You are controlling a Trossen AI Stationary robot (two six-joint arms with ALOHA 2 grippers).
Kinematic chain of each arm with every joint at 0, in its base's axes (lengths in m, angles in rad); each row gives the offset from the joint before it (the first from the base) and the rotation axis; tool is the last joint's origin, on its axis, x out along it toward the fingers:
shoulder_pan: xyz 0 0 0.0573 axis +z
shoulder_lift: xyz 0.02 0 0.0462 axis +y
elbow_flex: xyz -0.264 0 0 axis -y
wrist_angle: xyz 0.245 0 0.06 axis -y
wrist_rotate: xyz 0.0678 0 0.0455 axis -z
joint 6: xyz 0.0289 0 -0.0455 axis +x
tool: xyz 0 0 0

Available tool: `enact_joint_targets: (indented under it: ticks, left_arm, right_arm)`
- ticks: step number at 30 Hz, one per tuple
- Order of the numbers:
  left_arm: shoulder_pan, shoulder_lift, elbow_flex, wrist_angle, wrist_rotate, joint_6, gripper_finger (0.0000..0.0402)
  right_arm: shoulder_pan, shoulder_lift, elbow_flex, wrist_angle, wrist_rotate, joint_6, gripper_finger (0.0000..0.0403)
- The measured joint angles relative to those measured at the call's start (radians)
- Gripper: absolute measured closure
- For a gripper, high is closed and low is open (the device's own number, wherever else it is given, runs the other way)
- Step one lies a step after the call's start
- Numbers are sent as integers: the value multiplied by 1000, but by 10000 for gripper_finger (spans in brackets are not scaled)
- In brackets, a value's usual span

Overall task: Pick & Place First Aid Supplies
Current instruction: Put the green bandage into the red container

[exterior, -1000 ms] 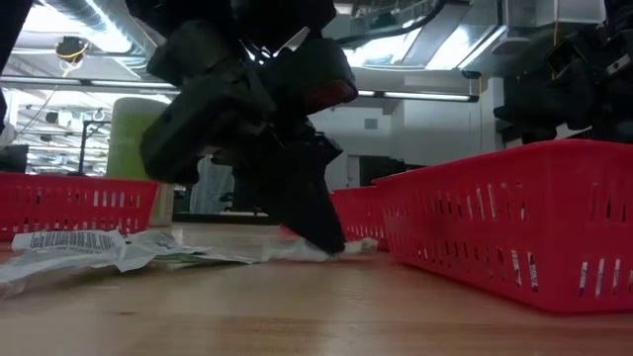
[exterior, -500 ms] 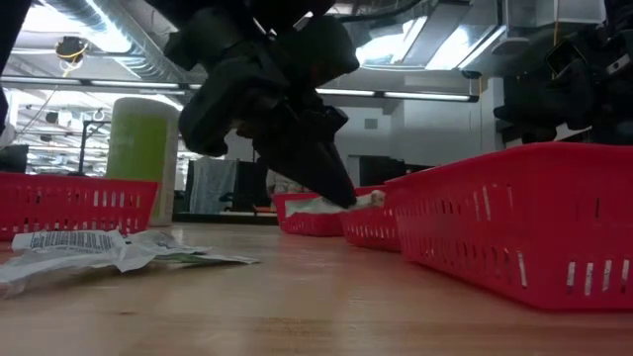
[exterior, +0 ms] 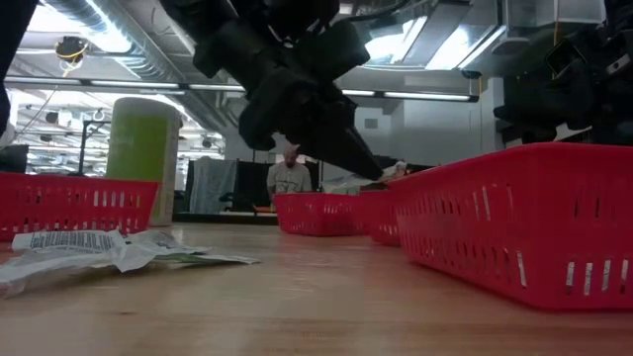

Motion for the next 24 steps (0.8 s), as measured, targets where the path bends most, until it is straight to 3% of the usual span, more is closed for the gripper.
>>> enact_joint_targets:
  ticks: [8, 19, 24]
  left_arm:
    - [15, 0, 0, 4, 98, 18, 398]
    - [52, 14, 1, 281, 85, 120, 399]
    - [88, 59, 0, 409, 141, 123, 398]
  right_arm:
    - [0, 0, 0, 0, 0, 0, 276]
    - [0, 0, 0, 0, 0, 0, 276]
    - [0, 0, 0, 0, 0, 0, 276]
